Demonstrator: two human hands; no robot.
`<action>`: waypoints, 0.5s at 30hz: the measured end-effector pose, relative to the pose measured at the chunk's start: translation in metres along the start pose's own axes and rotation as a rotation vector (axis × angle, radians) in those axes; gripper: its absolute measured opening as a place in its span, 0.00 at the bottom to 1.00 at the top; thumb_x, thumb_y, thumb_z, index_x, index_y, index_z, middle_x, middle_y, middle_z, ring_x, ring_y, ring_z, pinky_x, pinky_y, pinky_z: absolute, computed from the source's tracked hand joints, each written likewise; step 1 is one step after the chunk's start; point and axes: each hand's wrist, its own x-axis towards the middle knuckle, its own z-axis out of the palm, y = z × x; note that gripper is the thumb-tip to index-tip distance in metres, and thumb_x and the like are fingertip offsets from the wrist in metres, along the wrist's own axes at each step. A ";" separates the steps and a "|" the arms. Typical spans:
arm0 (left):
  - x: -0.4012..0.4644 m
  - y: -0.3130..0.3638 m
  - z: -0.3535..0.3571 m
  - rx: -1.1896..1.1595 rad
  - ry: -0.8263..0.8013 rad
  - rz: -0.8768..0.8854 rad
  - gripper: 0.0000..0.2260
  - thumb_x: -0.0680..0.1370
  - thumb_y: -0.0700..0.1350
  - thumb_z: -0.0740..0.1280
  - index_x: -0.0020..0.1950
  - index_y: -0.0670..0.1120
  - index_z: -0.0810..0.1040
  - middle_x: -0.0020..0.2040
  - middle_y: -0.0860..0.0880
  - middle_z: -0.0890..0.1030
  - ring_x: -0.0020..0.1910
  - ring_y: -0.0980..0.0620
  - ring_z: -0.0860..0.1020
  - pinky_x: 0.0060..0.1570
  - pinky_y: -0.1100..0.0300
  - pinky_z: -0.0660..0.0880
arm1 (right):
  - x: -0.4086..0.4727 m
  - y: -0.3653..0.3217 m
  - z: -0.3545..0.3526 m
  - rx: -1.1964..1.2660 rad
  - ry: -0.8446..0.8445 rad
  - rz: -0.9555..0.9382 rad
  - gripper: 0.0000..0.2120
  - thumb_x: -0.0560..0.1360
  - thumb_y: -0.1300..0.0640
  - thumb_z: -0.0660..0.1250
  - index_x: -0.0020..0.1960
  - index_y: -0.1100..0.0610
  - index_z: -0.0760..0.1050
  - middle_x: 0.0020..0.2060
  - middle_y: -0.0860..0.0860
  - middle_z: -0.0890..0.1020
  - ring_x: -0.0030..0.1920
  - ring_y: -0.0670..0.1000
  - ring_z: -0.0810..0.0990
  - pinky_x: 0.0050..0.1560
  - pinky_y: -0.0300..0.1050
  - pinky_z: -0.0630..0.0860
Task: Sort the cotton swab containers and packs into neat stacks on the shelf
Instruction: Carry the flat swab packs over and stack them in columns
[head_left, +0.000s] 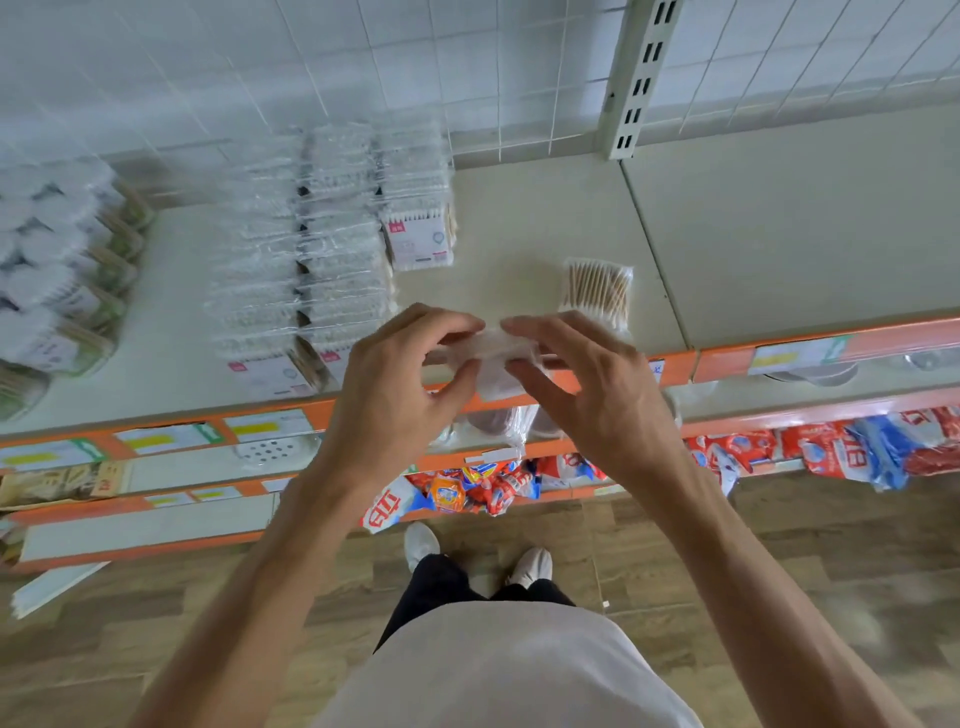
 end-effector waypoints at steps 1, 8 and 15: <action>0.004 -0.003 -0.005 0.007 -0.012 -0.006 0.16 0.74 0.38 0.75 0.61 0.43 0.81 0.55 0.50 0.82 0.52 0.56 0.81 0.54 0.65 0.78 | 0.008 0.002 0.002 0.027 0.006 0.010 0.14 0.77 0.57 0.73 0.63 0.54 0.80 0.53 0.48 0.83 0.47 0.47 0.84 0.47 0.45 0.82; 0.052 -0.043 -0.074 0.302 -0.075 -0.033 0.23 0.74 0.47 0.75 0.68 0.48 0.76 0.64 0.49 0.79 0.62 0.47 0.76 0.62 0.55 0.72 | 0.094 -0.001 0.013 0.073 0.015 0.045 0.12 0.77 0.57 0.71 0.60 0.53 0.78 0.52 0.50 0.83 0.46 0.45 0.84 0.50 0.35 0.80; 0.046 -0.067 -0.074 0.346 -0.119 -0.032 0.31 0.72 0.47 0.78 0.72 0.44 0.73 0.69 0.43 0.76 0.72 0.43 0.71 0.72 0.54 0.64 | 0.135 0.011 0.041 0.053 0.017 0.071 0.13 0.75 0.57 0.73 0.59 0.53 0.79 0.52 0.49 0.83 0.41 0.38 0.80 0.46 0.32 0.78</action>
